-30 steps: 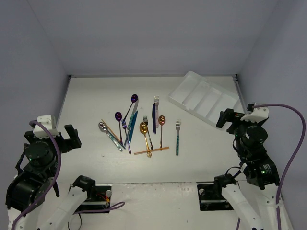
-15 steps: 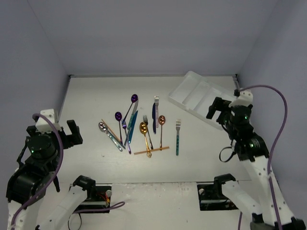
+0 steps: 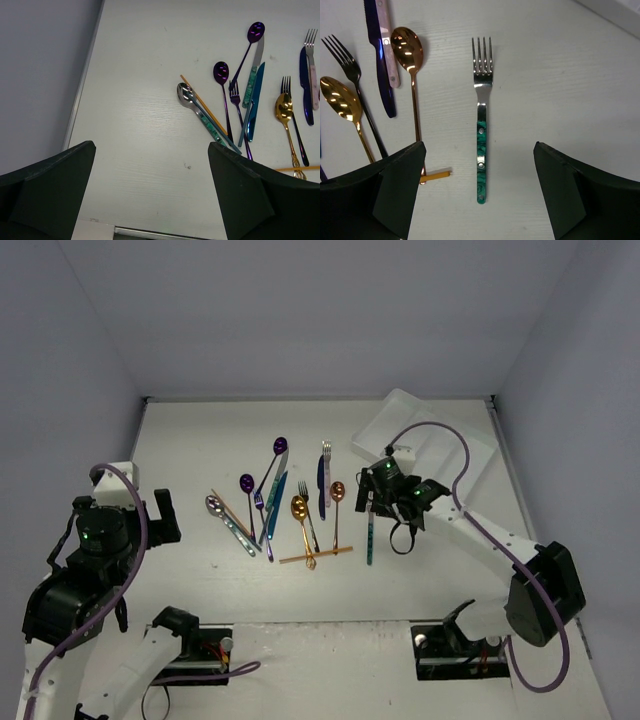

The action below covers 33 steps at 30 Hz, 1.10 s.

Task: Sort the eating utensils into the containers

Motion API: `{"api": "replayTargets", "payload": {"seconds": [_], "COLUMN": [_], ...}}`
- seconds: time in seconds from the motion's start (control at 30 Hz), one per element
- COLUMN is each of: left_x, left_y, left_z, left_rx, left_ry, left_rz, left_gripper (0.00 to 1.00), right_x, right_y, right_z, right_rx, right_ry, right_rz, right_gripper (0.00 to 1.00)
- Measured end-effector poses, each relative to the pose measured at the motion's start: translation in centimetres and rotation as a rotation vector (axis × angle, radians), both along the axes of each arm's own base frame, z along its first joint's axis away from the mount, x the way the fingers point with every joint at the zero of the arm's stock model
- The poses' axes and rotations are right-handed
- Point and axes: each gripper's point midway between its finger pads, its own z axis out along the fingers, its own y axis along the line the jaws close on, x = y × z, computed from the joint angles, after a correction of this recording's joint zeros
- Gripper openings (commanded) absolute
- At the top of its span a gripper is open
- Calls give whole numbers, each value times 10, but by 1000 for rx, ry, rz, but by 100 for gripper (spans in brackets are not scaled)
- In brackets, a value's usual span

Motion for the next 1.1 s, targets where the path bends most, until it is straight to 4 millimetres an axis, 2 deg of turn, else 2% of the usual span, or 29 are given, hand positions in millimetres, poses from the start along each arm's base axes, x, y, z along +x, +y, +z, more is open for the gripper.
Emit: {"api": "replayTargets", "payload": {"seconds": [0.07, 0.2, 0.5, 0.73, 0.77, 1.0, 1.1], "left_x": [-2, -5, -12, -12, -12, -13, -13], "left_y": [-1, -1, -1, -2, -3, -4, -4], "left_z": [-1, -1, 0, -1, -1, -1, -1], "left_rx": [-3, -11, -32, -37, -38, -43, -48], "left_ry": [5, 1, -21, -16, -14, -13, -13], "left_rz": [-6, -12, -14, -23, -25, -29, -29], "left_gripper": [94, 94, 94, 94, 94, 94, 94], "right_x": [-5, -11, -7, -6, -6, 0, 3], "right_y": [10, 19, 21, 23, 22, 18, 12], "right_z": [-13, -38, -78, -104, -106, -108, -105], "right_rx": [-15, -45, -93, -108, -109, -102, -102], "right_ry": [28, 80, 142, 181, 183, 161, 154], "right_rz": [-3, -26, -71, -74, -76, -97, -103], "right_gripper": [81, 72, 62, 50, 47, 6, 0]}}
